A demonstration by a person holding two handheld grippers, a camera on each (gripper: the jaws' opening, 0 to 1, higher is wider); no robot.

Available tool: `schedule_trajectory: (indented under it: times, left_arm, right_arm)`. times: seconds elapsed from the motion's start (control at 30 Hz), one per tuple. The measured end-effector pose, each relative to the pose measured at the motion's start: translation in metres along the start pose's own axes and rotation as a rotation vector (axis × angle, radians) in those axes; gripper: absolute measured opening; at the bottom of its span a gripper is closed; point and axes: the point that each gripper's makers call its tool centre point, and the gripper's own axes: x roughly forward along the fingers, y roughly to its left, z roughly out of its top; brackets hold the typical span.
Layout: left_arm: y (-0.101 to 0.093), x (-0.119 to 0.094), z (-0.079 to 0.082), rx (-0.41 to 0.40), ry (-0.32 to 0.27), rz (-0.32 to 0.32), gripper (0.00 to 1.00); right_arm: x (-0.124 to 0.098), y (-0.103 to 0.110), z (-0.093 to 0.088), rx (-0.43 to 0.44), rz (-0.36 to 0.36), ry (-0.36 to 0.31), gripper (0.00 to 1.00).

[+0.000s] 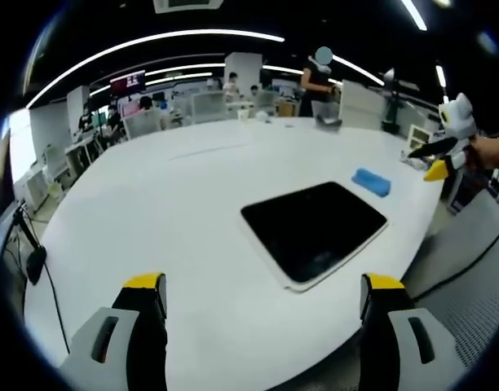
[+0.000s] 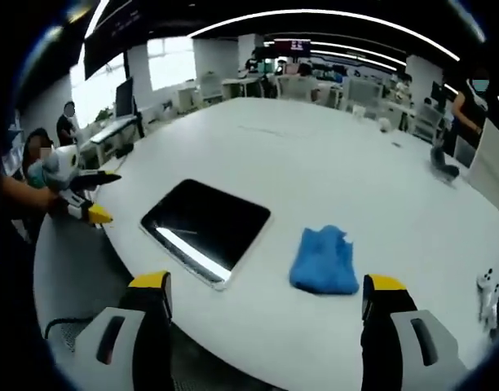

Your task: Wipe the mirror surface with the cleaning cloth until all visible marks leave the cleaned area.

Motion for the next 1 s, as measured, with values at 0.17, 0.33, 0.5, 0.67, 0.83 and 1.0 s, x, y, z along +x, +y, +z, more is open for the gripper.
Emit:
schedule_trajectory:
  times: [0.17,0.33,0.5,0.67,0.83,1.0]
  left_arm:
    - [0.003,0.000,-0.002,-0.008,0.010,0.013,0.99]
    - [-0.002,0.001,-0.002,-0.005,0.014,-0.010,0.99]
    - [-0.003,0.002,-0.004,0.007,0.028,-0.018,0.99]
    - [-0.002,0.001,-0.001,0.008,0.013,-0.009,0.99]
    - [-0.001,0.001,-0.002,-0.002,0.012,-0.010,0.99]
    - [-0.001,0.002,-0.003,-0.005,0.017,-0.012,0.99]
  right_arm:
    - [-0.009,-0.012,0.035,-0.014,0.012,0.025,0.98]
    - [-0.010,-0.017,0.058,0.006,0.006,0.043,0.95]
    - [-0.003,-0.029,0.069,0.022,0.003,0.079,0.95]
    - [0.010,-0.047,0.064,0.124,0.002,0.133,0.80]
    - [0.025,-0.066,0.050,0.146,-0.019,0.182,0.73]
    - [0.032,-0.069,0.034,0.196,-0.021,0.235,0.65]
